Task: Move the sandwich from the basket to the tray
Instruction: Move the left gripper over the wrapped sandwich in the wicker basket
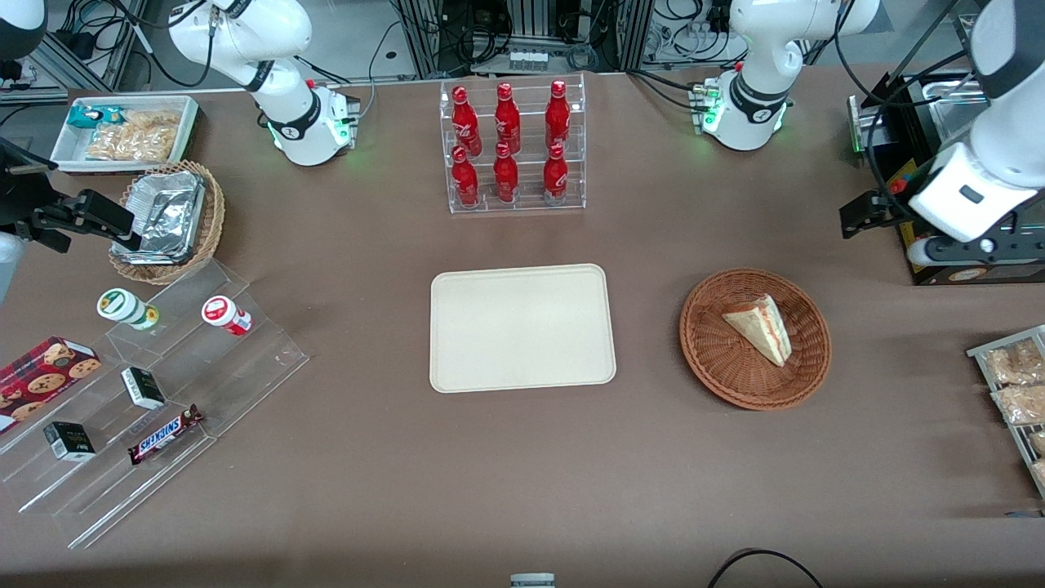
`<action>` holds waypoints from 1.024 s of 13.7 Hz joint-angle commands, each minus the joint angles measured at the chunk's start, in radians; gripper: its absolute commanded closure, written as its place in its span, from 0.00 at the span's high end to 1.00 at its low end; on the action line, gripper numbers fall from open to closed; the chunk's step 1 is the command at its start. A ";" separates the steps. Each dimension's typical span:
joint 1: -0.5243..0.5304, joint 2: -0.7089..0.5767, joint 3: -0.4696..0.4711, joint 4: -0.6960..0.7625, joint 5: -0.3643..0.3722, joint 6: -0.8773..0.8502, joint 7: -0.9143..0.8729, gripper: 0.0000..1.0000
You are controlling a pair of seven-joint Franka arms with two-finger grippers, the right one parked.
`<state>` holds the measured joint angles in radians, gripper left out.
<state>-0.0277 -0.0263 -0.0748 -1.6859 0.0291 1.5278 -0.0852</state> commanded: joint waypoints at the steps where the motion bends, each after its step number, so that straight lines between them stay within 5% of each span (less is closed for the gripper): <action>1: 0.002 0.031 -0.003 0.020 0.014 0.017 0.004 1.00; 7: -0.001 0.101 -0.005 -0.066 0.002 0.072 -0.004 1.00; 14: -0.001 0.086 -0.005 -0.372 0.000 0.460 -0.056 1.00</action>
<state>-0.0270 0.0943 -0.0780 -1.9834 0.0301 1.9120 -0.1023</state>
